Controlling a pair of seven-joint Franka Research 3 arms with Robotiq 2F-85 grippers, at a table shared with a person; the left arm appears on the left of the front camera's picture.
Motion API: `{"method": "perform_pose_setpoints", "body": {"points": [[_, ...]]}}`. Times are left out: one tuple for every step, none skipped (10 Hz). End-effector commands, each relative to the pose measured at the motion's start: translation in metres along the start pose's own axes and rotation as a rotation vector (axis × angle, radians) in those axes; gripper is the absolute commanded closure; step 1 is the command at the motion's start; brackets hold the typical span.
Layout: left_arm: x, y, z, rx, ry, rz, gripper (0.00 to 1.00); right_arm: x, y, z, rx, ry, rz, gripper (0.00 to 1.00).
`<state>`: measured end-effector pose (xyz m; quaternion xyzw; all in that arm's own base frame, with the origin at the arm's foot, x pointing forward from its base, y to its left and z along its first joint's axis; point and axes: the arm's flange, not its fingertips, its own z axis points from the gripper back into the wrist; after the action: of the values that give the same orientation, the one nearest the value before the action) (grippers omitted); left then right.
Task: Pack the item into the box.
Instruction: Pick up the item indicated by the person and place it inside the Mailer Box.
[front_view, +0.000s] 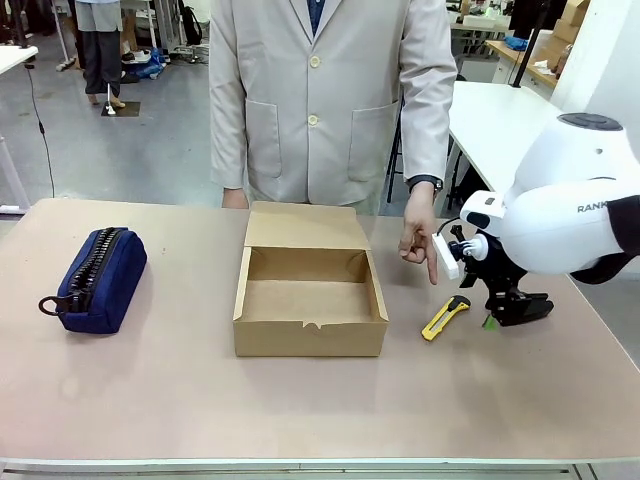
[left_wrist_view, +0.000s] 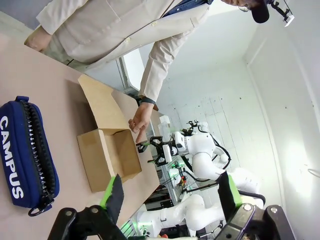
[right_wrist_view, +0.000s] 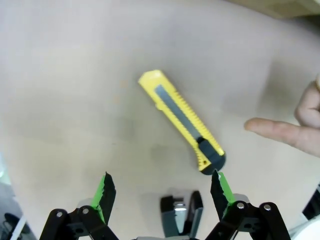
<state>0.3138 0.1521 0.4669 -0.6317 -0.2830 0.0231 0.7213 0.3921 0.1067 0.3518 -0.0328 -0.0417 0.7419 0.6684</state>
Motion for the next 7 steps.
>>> {"method": "perform_pose_setpoints", "body": {"points": [[0.001, -0.002, -0.001, -0.017, -0.008, -0.021, 0.00, -0.010, -0.004, -0.016, -0.053, -0.027, 0.017, 0.00], [0.001, -0.002, -0.001, -0.017, -0.008, -0.021, 0.00, -0.011, -0.008, -0.024, -0.061, -0.043, 0.027, 0.00], [0.001, -0.002, -0.001, -0.017, -0.008, -0.021, 0.00, -0.010, -0.011, -0.030, -0.086, -0.058, 0.030, 0.00], [0.001, -0.002, -0.001, -0.017, -0.008, -0.021, 0.00, -0.010, -0.014, -0.036, -0.105, -0.068, 0.030, 0.00], [0.001, -0.002, -0.001, -0.017, -0.008, -0.021, 0.00, -0.010, -0.016, -0.043, -0.106, -0.066, 0.027, 0.00], [0.001, -0.002, -0.001, -0.017, -0.008, -0.021, 0.00, -0.010, -0.017, -0.049, -0.101, -0.097, 0.026, 0.00], [0.001, -0.002, -0.001, -0.017, -0.008, -0.021, 0.00, -0.009, -0.018, -0.054, -0.073, -0.114, 0.032, 0.00]]}}
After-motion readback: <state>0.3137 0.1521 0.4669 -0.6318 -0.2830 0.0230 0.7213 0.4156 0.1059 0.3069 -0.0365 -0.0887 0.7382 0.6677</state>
